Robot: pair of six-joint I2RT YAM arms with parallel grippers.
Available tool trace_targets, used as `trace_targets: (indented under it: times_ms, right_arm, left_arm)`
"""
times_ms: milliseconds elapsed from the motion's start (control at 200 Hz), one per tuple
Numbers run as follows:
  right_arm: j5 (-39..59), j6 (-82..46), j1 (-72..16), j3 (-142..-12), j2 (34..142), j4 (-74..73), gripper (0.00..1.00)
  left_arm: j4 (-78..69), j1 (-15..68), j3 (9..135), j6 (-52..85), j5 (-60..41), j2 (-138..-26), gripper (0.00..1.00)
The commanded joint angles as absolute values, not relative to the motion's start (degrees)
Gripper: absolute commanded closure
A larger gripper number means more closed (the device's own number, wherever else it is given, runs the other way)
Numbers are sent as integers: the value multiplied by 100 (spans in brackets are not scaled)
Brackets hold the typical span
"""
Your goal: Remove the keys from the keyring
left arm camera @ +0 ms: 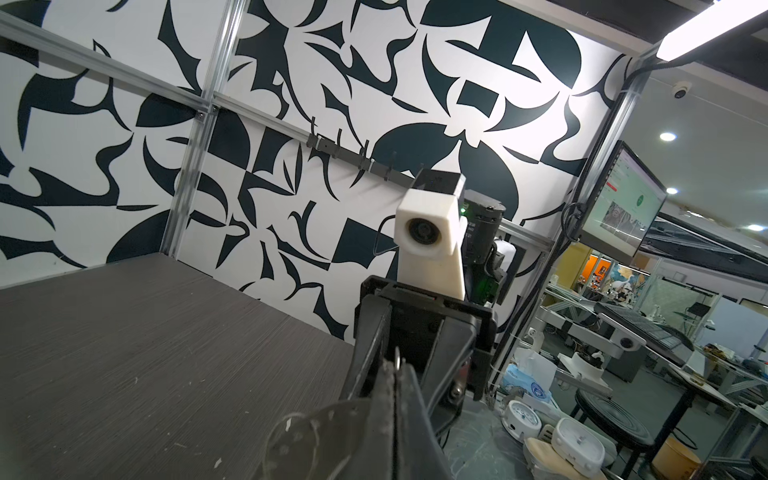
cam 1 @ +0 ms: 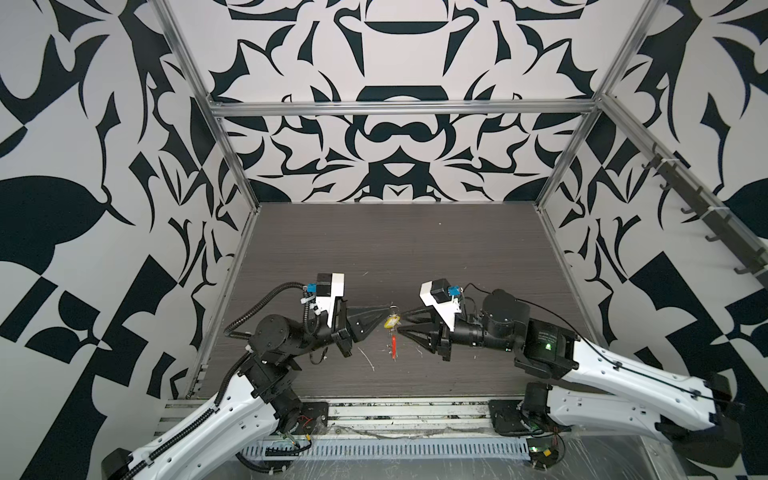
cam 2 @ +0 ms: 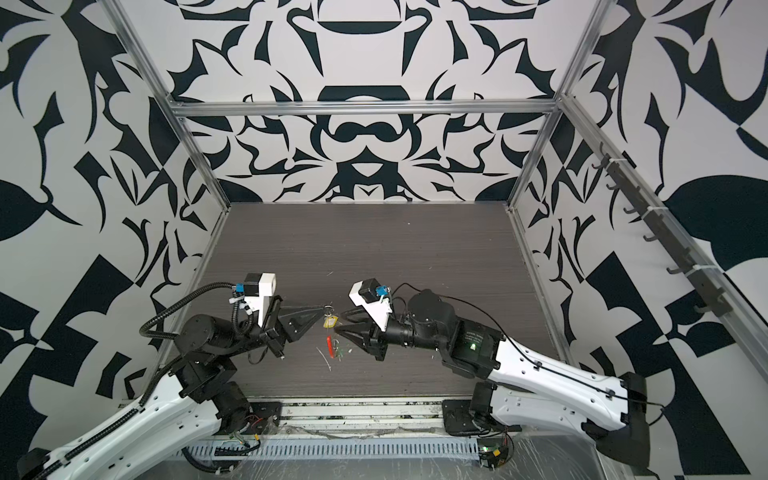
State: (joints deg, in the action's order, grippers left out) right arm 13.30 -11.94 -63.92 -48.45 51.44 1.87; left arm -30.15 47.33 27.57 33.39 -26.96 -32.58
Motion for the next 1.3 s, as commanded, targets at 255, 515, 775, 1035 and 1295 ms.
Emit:
trace_targets:
  times_ms: [255, 515, 775, 1035, 1295]
  right_arm:
    - [315, -1693, -6425, -4343, 4719, -434, 59]
    - [556, -1757, -6423, -4464, 4531, -925, 56]
    - [1572, -1907, -6425, -5006, 5133, -1193, 57]
    - [1775, -1970, -6424, -5028, 5238, -1358, 68]
    - [1870, -2033, -6422, -5012, 5315, -1292, 76]
  left_arm:
    - [-2775, 4746, 2617, 3164, -2516, -2984, 100]
    - [-2703, 4746, 2594, 3164, -2587, -2918, 100]
    - [-2805, 4746, 2628, 3223, -2718, -3026, 100]
    - [-2817, 4746, 2615, 3226, -2692, -3014, 100]
    - [-2867, 4747, 2604, 3232, -2683, -3033, 100]
